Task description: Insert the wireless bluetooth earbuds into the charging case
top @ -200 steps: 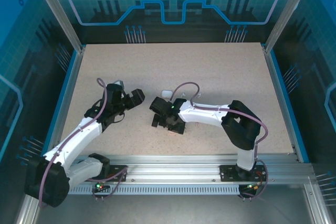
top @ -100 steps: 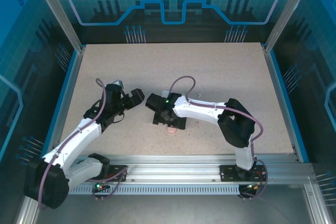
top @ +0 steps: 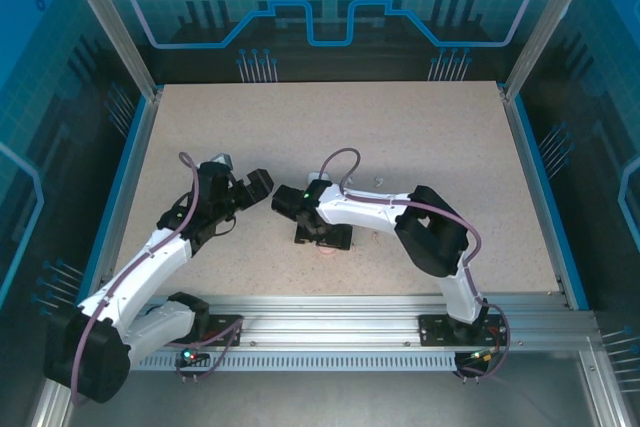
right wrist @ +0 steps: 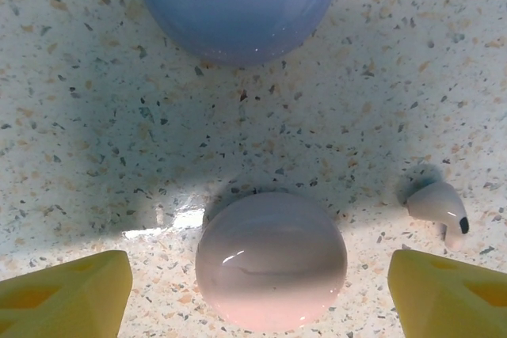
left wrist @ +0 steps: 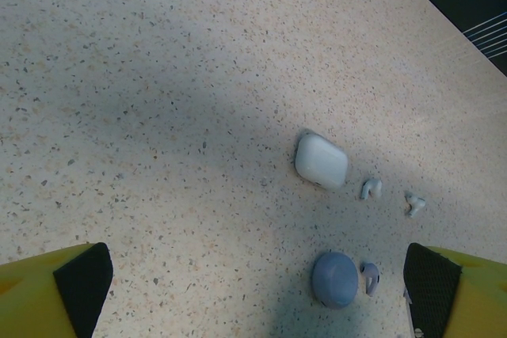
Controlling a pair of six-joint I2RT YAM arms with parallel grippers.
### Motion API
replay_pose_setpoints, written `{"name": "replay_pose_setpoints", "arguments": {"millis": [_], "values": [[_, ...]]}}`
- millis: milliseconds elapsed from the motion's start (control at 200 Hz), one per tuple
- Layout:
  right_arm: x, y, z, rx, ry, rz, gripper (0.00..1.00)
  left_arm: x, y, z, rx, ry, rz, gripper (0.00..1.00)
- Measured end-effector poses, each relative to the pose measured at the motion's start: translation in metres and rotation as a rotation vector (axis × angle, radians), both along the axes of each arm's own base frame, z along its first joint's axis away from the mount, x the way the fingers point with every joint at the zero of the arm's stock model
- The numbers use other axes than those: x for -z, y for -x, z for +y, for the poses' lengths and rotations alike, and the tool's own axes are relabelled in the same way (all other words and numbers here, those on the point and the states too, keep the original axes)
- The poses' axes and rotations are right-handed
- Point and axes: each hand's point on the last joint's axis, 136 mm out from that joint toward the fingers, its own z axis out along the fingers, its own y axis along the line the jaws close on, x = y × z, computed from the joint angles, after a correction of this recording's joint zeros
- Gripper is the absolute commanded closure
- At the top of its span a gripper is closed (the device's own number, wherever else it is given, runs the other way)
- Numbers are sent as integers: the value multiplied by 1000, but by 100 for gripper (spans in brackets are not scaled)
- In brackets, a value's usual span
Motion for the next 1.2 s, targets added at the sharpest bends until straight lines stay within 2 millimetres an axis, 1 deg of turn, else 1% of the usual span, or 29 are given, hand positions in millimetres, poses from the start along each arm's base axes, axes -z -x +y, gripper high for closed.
{"name": "replay_pose_setpoints", "arguments": {"millis": [240,390,585,815,1020,1201], "values": [[7,1,3,11,-8,16,20,0,0,0,0,0,0,1],[12,2,3,17,-15,19,25,0,0,0,-1,1,0,1],[17,3,2,26,-23,34,27,0,0,0,-9,12,4,1],[19,2,5,29,-39,31,35,0,0,0,-11,14,4,1],[21,1,7,28,-54,26,39,0,0,0,-11,15,4,1],[20,1,7,29,-76,13,48,2,0,-2,-8,27,2,1]]}}
